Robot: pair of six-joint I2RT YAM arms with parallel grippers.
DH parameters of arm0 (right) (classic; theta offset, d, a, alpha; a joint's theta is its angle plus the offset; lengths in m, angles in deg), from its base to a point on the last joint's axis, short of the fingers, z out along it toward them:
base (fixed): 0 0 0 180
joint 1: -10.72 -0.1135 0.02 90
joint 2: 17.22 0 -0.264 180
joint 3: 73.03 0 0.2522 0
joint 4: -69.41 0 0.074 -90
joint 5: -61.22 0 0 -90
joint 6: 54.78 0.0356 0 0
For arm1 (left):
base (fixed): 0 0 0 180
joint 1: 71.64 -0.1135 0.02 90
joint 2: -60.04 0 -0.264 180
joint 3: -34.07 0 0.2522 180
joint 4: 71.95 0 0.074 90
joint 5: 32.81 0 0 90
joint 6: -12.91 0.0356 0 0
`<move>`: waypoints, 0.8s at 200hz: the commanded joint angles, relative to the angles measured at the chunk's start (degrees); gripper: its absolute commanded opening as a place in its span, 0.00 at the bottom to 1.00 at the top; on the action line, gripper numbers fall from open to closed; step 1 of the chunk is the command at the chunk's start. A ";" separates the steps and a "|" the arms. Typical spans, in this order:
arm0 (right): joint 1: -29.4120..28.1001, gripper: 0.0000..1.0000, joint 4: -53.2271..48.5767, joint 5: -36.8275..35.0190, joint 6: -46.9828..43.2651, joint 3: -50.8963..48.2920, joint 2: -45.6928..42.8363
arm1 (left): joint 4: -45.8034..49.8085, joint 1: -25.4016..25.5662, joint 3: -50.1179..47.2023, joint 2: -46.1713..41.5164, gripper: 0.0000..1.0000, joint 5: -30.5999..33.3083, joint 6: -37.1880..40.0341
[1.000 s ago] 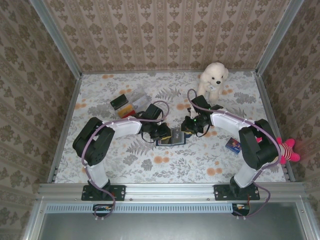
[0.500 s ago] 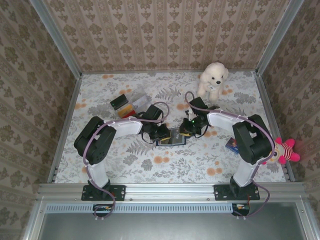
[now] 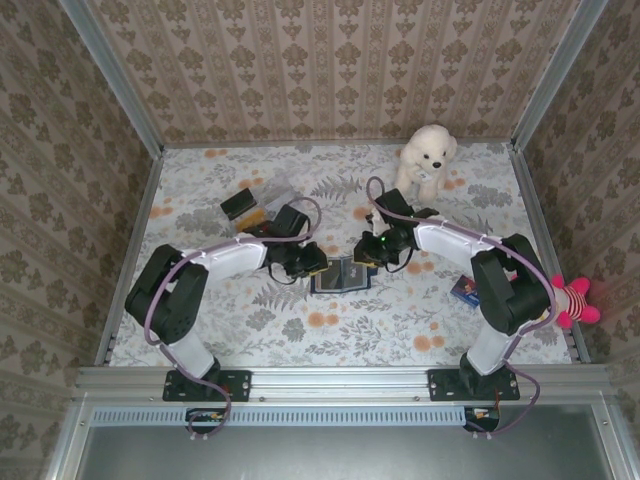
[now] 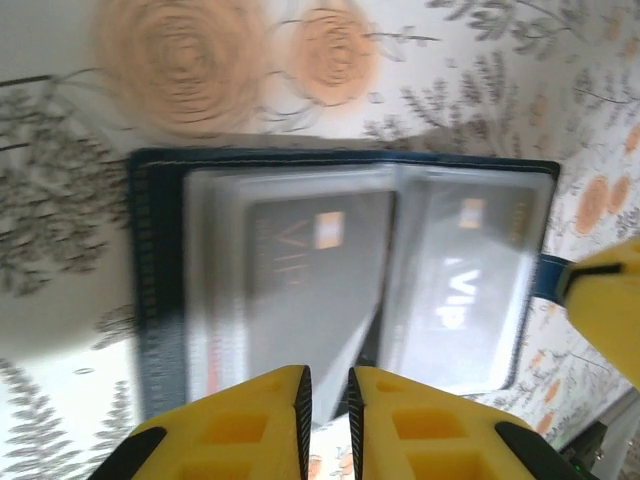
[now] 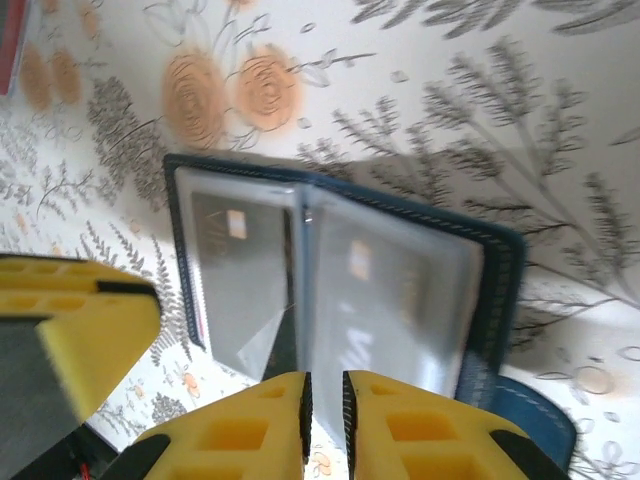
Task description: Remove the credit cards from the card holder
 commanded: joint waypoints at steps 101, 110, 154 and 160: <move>-5.13 0.16 3.08 3.16 3.52 0.27 7.74 | -2.28 0.86 -1.89 3.89 0.12 0.90 -2.42; -5.07 0.17 2.41 2.65 3.15 0.41 8.17 | -2.17 0.87 -2.08 4.29 0.11 0.90 -2.65; -4.90 0.19 3.45 2.90 2.05 -0.86 8.68 | -1.80 0.83 -3.47 5.14 0.10 1.16 -3.31; -4.81 0.19 3.78 3.58 1.55 -0.91 8.88 | -1.61 0.85 -3.63 5.14 0.10 1.36 -3.31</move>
